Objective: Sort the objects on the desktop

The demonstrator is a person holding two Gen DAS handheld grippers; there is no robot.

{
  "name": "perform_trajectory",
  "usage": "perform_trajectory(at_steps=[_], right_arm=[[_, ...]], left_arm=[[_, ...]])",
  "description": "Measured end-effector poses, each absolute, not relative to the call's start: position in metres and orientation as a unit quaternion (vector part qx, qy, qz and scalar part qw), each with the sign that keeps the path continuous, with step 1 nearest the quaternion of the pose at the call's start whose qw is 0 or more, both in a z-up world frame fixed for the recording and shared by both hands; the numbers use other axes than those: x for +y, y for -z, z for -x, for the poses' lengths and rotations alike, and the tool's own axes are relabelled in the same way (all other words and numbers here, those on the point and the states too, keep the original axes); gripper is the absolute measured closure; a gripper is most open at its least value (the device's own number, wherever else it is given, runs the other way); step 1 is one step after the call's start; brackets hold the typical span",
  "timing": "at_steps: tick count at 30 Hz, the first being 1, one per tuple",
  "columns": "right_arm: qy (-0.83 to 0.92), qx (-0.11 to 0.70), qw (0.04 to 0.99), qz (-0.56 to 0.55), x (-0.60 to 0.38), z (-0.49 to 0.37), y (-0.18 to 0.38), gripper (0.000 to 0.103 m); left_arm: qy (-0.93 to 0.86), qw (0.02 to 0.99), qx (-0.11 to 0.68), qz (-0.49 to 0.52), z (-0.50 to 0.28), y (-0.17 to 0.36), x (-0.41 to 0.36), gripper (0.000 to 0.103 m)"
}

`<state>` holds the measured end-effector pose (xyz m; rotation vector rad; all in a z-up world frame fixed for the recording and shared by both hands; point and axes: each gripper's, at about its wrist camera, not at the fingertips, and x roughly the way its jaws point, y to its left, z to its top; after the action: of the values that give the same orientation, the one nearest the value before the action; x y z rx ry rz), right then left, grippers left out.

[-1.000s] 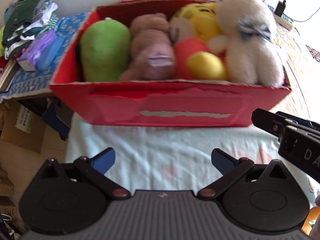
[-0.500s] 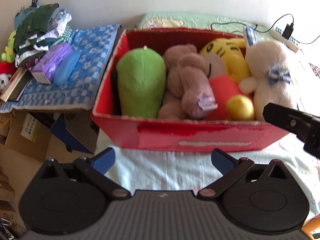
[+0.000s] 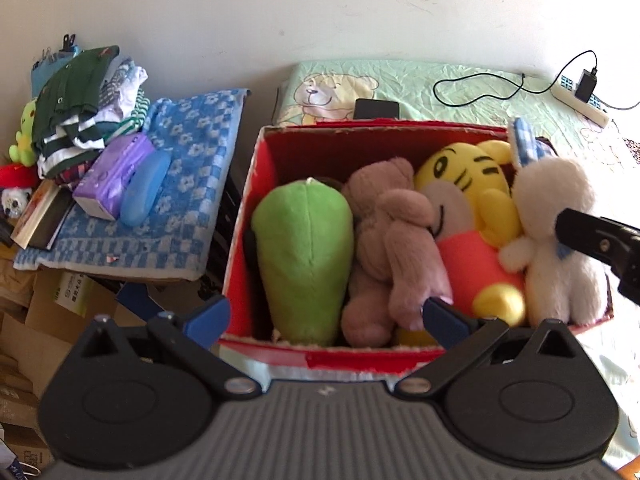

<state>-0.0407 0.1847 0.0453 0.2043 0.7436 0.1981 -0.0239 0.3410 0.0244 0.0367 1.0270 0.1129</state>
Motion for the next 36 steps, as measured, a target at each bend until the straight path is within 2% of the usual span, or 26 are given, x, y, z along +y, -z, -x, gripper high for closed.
perform_trajectory(at_steps=[14, 23, 34, 36], right_arm=[[-0.074, 0.381, 0.918, -0.080, 0.191, 0.022, -0.045, 0.059], [-0.063, 0.393, 0.913, -0.093, 0.193, 0.017, -0.041, 0.042], [-0.048, 0.374, 0.923, -0.083, 0.202, 0.016, -0.051, 0.039], [-0.045, 0.358, 0.930, -0.071, 0.205, 0.018, -0.056, 0.034]], left_arm=[[-0.047, 0.856, 0.515, -0.008, 0.000, -0.011, 0.339, 0.001], [-0.043, 0.851, 0.524, 0.002, -0.001, -0.005, 0.344, 0.001], [-0.058, 0.862, 0.504, 0.004, -0.003, -0.015, 0.355, 0.001], [-0.060, 0.861, 0.505, 0.006, -0.006, -0.016, 0.358, 0.001]])
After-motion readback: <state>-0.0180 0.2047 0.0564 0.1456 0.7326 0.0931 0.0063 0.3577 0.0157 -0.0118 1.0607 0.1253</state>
